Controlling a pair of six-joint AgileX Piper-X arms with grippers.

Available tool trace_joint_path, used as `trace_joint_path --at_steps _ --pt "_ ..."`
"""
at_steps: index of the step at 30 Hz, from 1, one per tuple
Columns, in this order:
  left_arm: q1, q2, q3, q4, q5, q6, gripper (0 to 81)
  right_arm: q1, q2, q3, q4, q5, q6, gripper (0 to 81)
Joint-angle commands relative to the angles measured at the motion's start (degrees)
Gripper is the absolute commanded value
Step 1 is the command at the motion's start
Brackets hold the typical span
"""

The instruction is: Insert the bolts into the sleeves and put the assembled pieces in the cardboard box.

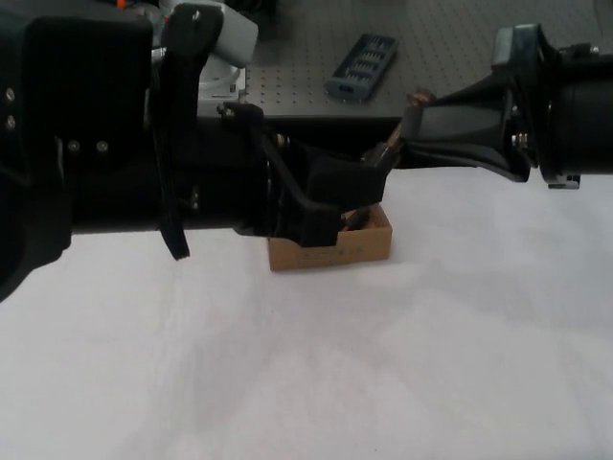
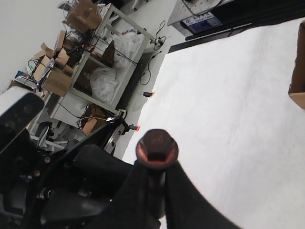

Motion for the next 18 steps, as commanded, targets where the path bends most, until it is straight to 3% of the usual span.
trace_joint_path --at_steps 1,10,12,16,18 --pt "0.3 -0.64 -0.8 -2.09 -2.21 -0.97 0.6 0.08 -0.8 -0.22 0.96 -3.87 -0.65 2.7" --pt "0.3 -0.64 -0.8 -2.09 -2.21 -0.97 0.6 0.08 -0.8 -0.22 0.96 -5.02 -2.95 0.8" --pt "0.3 -0.64 -0.8 -2.09 -2.21 -0.97 0.6 0.08 -0.8 -0.22 0.96 -5.02 -4.17 12.3" --pt "0.3 -0.64 -0.8 -2.09 -1.21 -0.97 0.6 0.08 -0.8 -0.22 1.15 -5.02 -3.76 49.2" --pt "0.3 -0.64 -0.8 -2.31 -1.41 -0.97 0.6 0.08 -0.8 -0.22 2.23 -5.02 -3.35 53.9"
